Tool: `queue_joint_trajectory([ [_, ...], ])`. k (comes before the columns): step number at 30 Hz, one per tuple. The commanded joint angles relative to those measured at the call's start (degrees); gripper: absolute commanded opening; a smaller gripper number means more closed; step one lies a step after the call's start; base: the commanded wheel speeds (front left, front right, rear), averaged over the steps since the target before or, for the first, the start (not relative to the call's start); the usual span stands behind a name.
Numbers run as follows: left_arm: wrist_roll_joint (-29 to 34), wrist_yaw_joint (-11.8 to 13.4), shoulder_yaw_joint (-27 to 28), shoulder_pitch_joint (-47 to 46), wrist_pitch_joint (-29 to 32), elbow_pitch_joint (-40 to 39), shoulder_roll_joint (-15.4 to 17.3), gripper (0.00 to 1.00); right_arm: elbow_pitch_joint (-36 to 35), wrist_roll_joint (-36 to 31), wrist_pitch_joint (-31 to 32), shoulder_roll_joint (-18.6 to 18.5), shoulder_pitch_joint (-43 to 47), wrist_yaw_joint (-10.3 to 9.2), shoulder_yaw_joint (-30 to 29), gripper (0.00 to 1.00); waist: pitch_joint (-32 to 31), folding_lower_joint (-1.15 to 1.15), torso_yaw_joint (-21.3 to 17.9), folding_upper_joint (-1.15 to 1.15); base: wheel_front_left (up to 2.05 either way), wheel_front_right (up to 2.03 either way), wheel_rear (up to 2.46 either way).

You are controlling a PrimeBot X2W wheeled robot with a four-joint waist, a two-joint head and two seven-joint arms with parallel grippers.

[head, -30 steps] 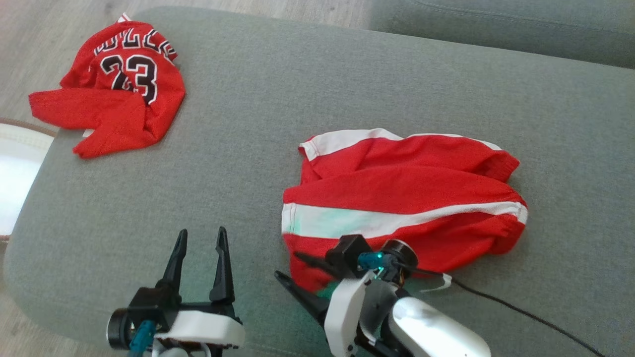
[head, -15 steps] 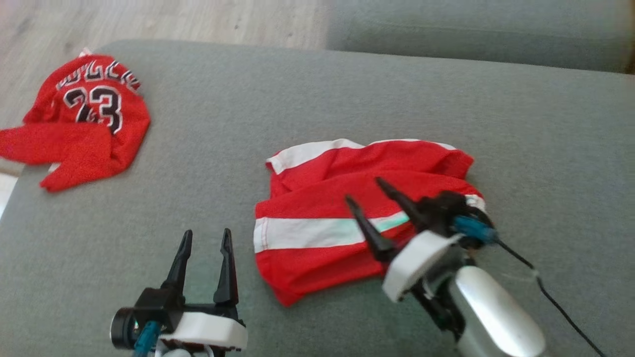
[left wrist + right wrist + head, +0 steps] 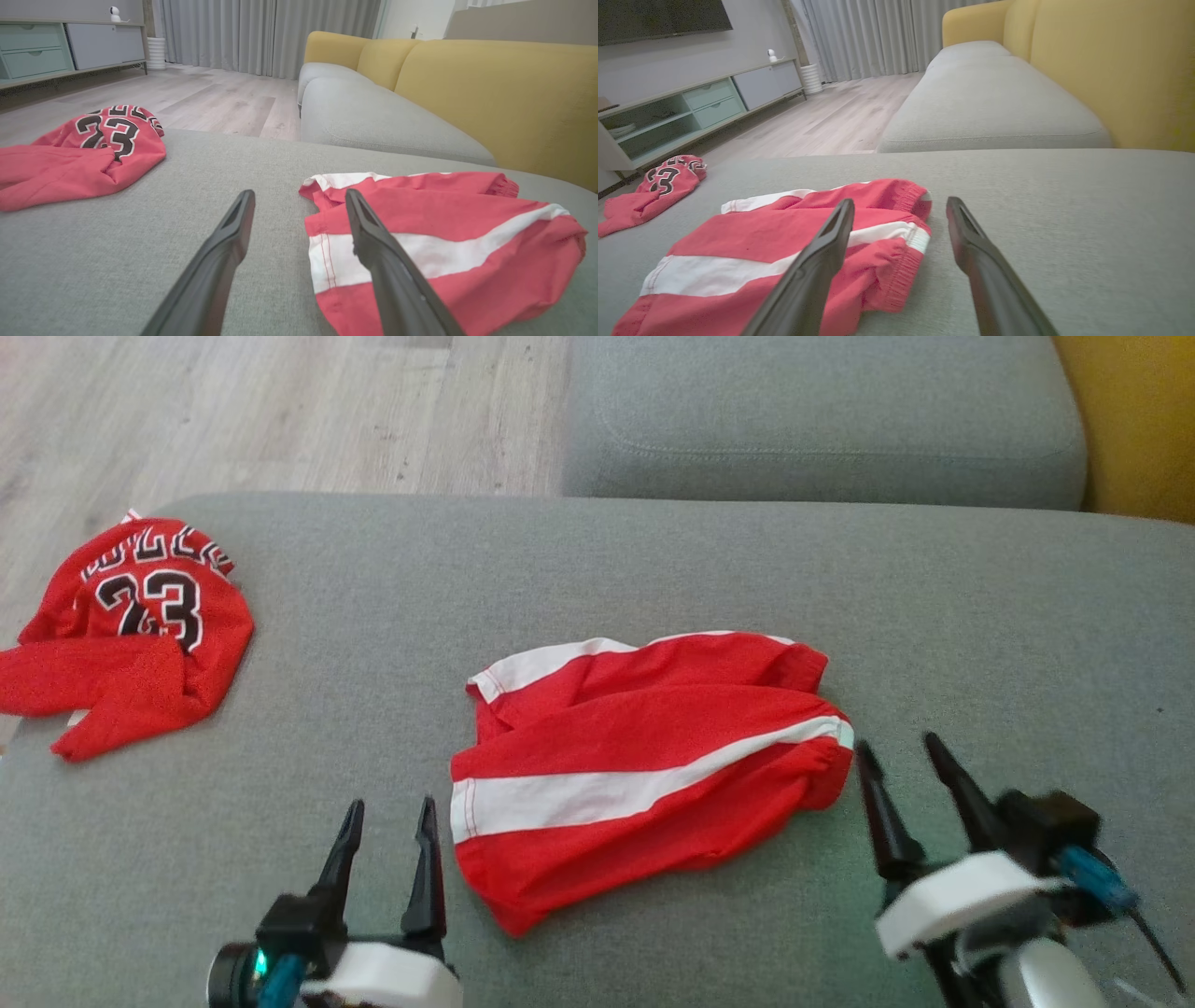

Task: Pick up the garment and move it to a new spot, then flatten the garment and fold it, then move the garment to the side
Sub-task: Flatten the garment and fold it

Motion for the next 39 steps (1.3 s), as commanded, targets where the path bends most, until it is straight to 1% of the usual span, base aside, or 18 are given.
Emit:
queue_joint_trajectory([
  [1, -0.11, 0.39, 1.99, -0.93, -0.01, -1.58, 0.83, 1.0, -2.72, -0.63, -0.96, 0.02, -0.85, 0.44, 0.15, 1.0, -0.38, 0.01, -0.05, 0.0, 0.0, 0.0, 0.0],
  [6, -1.18, 0.84, 2.5, 0.72, 0.2, -2.21, 0.99, 1.0, -5.27, -0.8, -2.19, 0.02, 2.99, 0.44, -3.63, 1.0, -1.28, 0.01, -0.13, 0.0, 0.0, 0.0, 0.0],
  [10, -1.57, 1.15, 2.73, 1.77, 0.27, -2.76, 1.4, 1.0, -6.2, -0.92, -1.99, 0.02, 4.43, 0.44, -4.85, 1.0, -1.74, 0.01, -0.26, 0.0, 0.0, 0.0, 0.0],
  [25, -1.18, 1.86, 1.73, 1.56, 1.89, -3.77, 2.52, 1.0, -6.17, -1.42, -0.4, 0.02, 5.29, 0.44, -3.38, 1.0, -1.16, 0.01, 0.06, 0.0, 0.0, 0.0, 0.0],
  [28, -1.35, 1.31, 0.94, 1.14, 3.84, -3.66, 2.92, 1.0, -6.34, -1.76, 0.07, 0.02, 5.19, 0.44, -3.29, 1.0, -0.63, 0.01, 0.04, 0.0, 0.0, 0.0, 0.0],
  [31, -2.28, 0.71, 0.23, -0.13, 8.18, -3.21, 3.3, 1.0, -6.6, -2.41, 0.79, 0.02, 4.98, 0.44, -3.27, 1.0, 0.16, 0.01, -0.17, 0.0, 0.0, 0.0, 0.0],
  [32, -2.28, 0.71, 0.23, -0.13, 8.18, -3.21, 3.3, 1.0, -6.6, -2.41, 0.79, 0.02, 4.98, 0.44, -3.27, 1.0, 0.16, 0.01, -0.17, 0.0, 0.0, 0.0, 0.0],
  [36, -4.79, -0.51, -0.48, -2.83, 15.09, -3.04, 3.04, 1.0, -7.28, -3.22, 1.63, 0.02, 4.09, 0.44, -2.97, 1.0, 2.05, 0.01, -0.93, 0.0, 0.0, 0.0, 0.0],
  [39, -6.77, -1.18, -0.45, -4.87, 18.54, -2.64, 2.43, 1.0, -7.57, -3.64, 2.07, 0.02, 3.35, 0.44, -2.59, 1.0, 3.43, 0.01, -1.72, 0.0, 0.0, 0.0, 0.0],
])
